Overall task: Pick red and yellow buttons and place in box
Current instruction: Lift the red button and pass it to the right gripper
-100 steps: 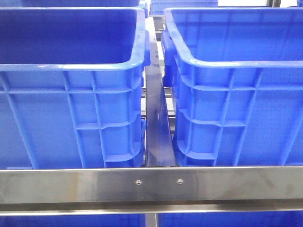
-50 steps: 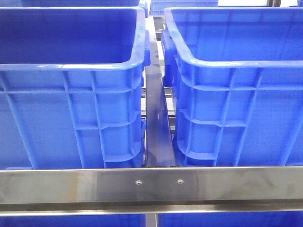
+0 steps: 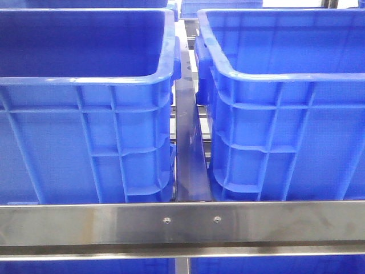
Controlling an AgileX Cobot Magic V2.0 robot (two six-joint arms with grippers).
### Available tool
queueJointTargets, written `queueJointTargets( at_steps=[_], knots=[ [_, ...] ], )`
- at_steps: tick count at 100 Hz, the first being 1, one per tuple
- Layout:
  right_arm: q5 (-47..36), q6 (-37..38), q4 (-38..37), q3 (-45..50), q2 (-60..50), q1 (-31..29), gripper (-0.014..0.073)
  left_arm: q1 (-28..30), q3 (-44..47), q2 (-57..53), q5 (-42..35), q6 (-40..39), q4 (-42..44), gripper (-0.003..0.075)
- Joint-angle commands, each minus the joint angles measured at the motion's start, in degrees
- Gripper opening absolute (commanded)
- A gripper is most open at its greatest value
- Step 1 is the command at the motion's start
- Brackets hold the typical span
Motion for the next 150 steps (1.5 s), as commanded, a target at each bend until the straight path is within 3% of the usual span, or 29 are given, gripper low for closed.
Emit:
queueJointTargets(
  at_steps=[1, 17, 26, 47, 64, 81, 104, 135, 150],
  knots=[
    [-3.12, -0.73, 2.70, -2.82, 2.95, -0.09, 0.0057, -0.50, -1.42, -0.98, -2.13, 0.03, -2.45, -0.0019],
    [-2.58, -4.36, 16.29, -2.81, 6.43, -0.09, 0.0521, -0.50, -1.42, -0.98, -2.13, 0.03, -2.45, -0.0019],
    [-1.78, -10.46, 26.34, -2.81, 9.28, -0.09, 0.0628, -0.50, -1.42, -0.98, -2.13, 0.03, -2.45, -0.0019],
    [3.53, -30.45, 56.12, -2.81, 19.20, -0.09, 0.0566, -0.50, -1.42, -0.98, -2.13, 0.03, -2.45, -0.0019],
    [9.90, -41.21, 70.25, -2.81, 27.91, -0.09, 0.0559, -0.50, -1.42, -0.98, -2.13, 0.03, -2.45, -0.0019],
    [10.44, -44.56, 73.23, -2.88, 33.94, 2.41, 0.0559, -0.50, -1.42, -0.98, -2.13, 0.03, -2.45, -0.0019],
    [3.73, -46.97, 74.20, -2.89, 40.16, 13.13, 0.0559, -0.50, -1.42, -0.98, -2.13, 0.03, -2.45, -0.0019],
    [1.27, -57.01, 86.71, -3.09, 48.52, 23.27, 0.0559, -0.50, -1.42, -0.98, -2.13, 0.03, -2.45, -0.0019],
    [1.33, -58.33, 87.85, -5.79, 51.58, 26.17, 0.0559, -0.50, -1.42, -0.98, -2.13, 0.03, -2.45, -0.0019]
  ],
)
